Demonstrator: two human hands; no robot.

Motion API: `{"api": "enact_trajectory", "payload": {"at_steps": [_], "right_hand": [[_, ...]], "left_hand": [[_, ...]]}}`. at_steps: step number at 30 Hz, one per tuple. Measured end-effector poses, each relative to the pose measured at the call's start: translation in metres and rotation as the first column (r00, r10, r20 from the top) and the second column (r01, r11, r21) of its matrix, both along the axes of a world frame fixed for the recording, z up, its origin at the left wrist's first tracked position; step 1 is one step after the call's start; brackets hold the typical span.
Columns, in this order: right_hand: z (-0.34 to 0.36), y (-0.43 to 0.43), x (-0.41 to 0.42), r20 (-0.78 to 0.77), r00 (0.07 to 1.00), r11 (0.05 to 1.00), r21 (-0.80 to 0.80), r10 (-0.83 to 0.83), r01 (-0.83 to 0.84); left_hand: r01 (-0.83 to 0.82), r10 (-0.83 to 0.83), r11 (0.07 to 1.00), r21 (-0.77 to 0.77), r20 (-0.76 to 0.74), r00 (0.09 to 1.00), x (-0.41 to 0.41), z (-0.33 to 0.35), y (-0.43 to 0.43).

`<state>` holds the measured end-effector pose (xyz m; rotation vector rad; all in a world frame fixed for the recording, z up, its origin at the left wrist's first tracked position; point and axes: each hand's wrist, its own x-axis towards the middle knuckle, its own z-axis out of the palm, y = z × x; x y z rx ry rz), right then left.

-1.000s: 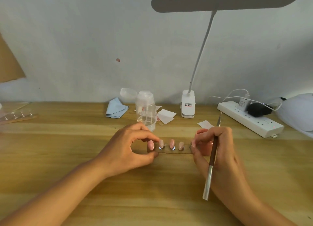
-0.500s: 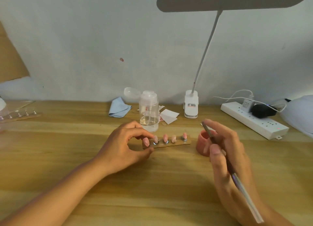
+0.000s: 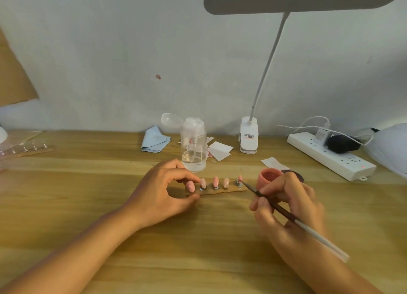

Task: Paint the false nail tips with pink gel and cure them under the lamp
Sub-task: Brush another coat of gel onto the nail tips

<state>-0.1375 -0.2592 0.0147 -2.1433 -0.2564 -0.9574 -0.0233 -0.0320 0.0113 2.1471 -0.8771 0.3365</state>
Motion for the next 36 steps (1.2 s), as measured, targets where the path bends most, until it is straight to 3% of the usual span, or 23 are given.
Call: {"api": "enact_trajectory", "payload": {"at_steps": [7, 10, 13, 18, 22, 25, 27, 30, 33, 36], "right_hand": [[0.010, -0.014, 0.009, 0.188, 0.982, 0.952, 0.305, -0.022, -0.037], [0.009, -0.053, 0.018, -0.026, 0.977, 0.945, 0.247, -0.214, 0.213], [-0.001, -0.079, 0.026, -0.413, 0.837, 0.911, 0.040, -0.358, 0.410], [-0.005, -0.079, 0.038, -0.534, 0.739, 0.904, -0.131, -0.410, 0.407], [-0.002, -0.084, 0.043, -0.504, 0.759, 0.909, -0.165, -0.412, 0.384], [0.005, -0.089, 0.038, -0.456, 0.809, 0.920, -0.058, -0.370, 0.388], [0.009, -0.093, 0.032, -0.415, 0.843, 0.931, -0.031, -0.342, 0.363], [0.012, -0.097, 0.025, -0.377, 0.875, 0.952, -0.154, -0.304, 0.265], [0.019, -0.097, 0.023, -0.356, 0.895, 0.940, -0.302, -0.267, 0.160], [0.029, -0.095, 0.024, -0.303, 0.923, 0.907, -0.410, -0.237, 0.098]], "left_hand": [[-0.165, 0.167, 0.985, 0.045, -0.045, 0.985, 0.006, -0.006, 0.002], [-0.244, 0.253, 0.964, 0.104, -0.082, 0.964, 0.007, -0.006, 0.001], [-0.268, 0.286, 0.956, 0.122, -0.167, 0.943, 0.004, -0.005, 0.000], [-0.195, 0.250, 0.961, 0.197, -0.314, 0.916, 0.003, 0.005, 0.006], [-0.131, 0.242, 0.928, 0.348, -0.297, 0.924, -0.006, 0.021, 0.013], [-0.248, 0.287, 0.843, 0.477, -0.010, 0.958, -0.020, 0.032, 0.007], [-0.273, 0.229, 0.890, 0.366, 0.161, 0.960, -0.034, 0.036, -0.007], [-0.139, 0.121, 0.949, 0.282, 0.078, 0.989, -0.051, 0.031, -0.049], [-0.108, 0.179, 0.899, 0.424, -0.131, 0.975, -0.048, 0.014, -0.098], [-0.134, 0.211, 0.944, 0.301, -0.240, 0.948, -0.039, 0.007, -0.133]]}}
